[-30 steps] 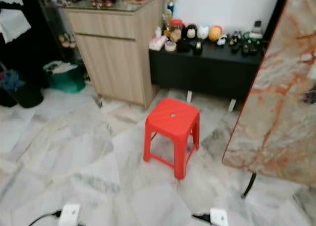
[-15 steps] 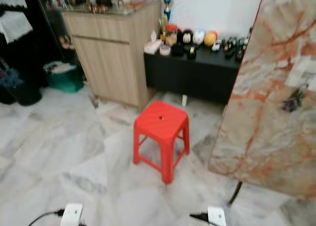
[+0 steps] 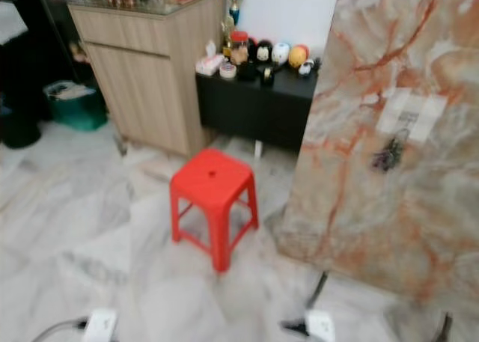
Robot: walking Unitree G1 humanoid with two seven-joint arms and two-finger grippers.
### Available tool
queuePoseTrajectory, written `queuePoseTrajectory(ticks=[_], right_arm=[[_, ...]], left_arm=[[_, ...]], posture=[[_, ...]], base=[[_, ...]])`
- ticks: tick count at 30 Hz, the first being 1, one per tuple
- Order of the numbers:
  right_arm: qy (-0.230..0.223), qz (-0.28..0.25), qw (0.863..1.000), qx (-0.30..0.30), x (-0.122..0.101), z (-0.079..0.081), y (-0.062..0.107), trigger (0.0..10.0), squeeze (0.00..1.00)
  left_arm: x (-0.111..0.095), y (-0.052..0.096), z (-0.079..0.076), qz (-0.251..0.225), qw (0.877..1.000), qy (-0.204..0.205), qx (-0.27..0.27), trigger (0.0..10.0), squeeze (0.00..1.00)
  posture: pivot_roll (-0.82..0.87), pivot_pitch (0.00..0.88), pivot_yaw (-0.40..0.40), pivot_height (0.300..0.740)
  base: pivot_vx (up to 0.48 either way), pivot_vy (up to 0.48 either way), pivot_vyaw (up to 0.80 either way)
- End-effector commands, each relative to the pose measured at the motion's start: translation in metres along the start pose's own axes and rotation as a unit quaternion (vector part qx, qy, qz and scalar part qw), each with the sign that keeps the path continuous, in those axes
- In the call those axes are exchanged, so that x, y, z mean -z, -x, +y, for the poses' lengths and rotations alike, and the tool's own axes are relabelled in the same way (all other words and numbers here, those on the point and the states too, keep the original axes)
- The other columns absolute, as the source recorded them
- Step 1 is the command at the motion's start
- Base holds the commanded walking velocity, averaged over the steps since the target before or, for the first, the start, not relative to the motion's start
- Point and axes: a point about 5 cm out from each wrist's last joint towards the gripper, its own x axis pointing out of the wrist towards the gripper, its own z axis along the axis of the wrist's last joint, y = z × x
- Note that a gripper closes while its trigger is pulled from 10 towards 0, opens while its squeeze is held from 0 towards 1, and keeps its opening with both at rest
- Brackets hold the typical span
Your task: Hang keys on a hook
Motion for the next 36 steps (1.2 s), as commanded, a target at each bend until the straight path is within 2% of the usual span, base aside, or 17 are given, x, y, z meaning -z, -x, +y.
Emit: queuePoseTrajectory(ticks=[1, 7, 10, 17, 19, 36], right_arm=[[0.006, 0.010, 1.000, 0.014, 0.005, -0.010, 0.001, 10.0, 0.00], [0.004, 0.010, 1.000, 0.018, 0.003, -0.009, 0.001, 10.0, 0.00], [0.020, 0.012, 1.000, 0.016, 0.001, -0.007, 0.001, 10.0, 0.00], [-0.003, 0.003, 1.000, 0.019, -0.004, -0.005, 0.000, 10.0, 0.00], [0.007, 0.004, 1.000, 0.013, -0.003, -0.005, 0.000, 10.0, 0.00], [0.003, 0.012, 1.000, 0.019, 0.007, -0.010, 0.001, 10.0, 0.00]], left_arm=[[-0.002, -0.001, -0.004, -0.001, 1.000, -0.001, 0.006, 10.0, 0.00], [-0.003, -0.001, -0.006, -0.003, 1.000, -0.001, 0.009, 10.0, 0.00], [-0.004, -0.001, -0.008, -0.003, 1.000, 0.000, 0.011, 10.0, 0.00], [-0.005, -0.001, -0.008, -0.004, 1.000, 0.001, 0.011, 10.0, 0.00], [-0.005, -0.001, -0.008, -0.002, 1.000, 0.002, 0.013, 10.0, 0.00], [-0.002, -0.001, -0.009, 0.004, 1.000, -0.008, 0.017, 10.0, 0.00]], posture=[[0.02, 0.000, 0.008, 0.740], [0.01, 0.000, 0.004, 0.740], [0.02, 0.000, 0.000, 0.740], [0.02, 0.000, 0.000, 0.740], [0.02, 0.000, 0.000, 0.740], [0.01, 0.000, 0.007, 0.740]], base=[[0.000, -0.341, 0.00], [0.000, -0.340, 0.00], [0.000, -0.341, 0.00], [0.000, -0.342, 0.00], [0.000, -0.341, 0.00], [0.000, -0.342, 0.00]])
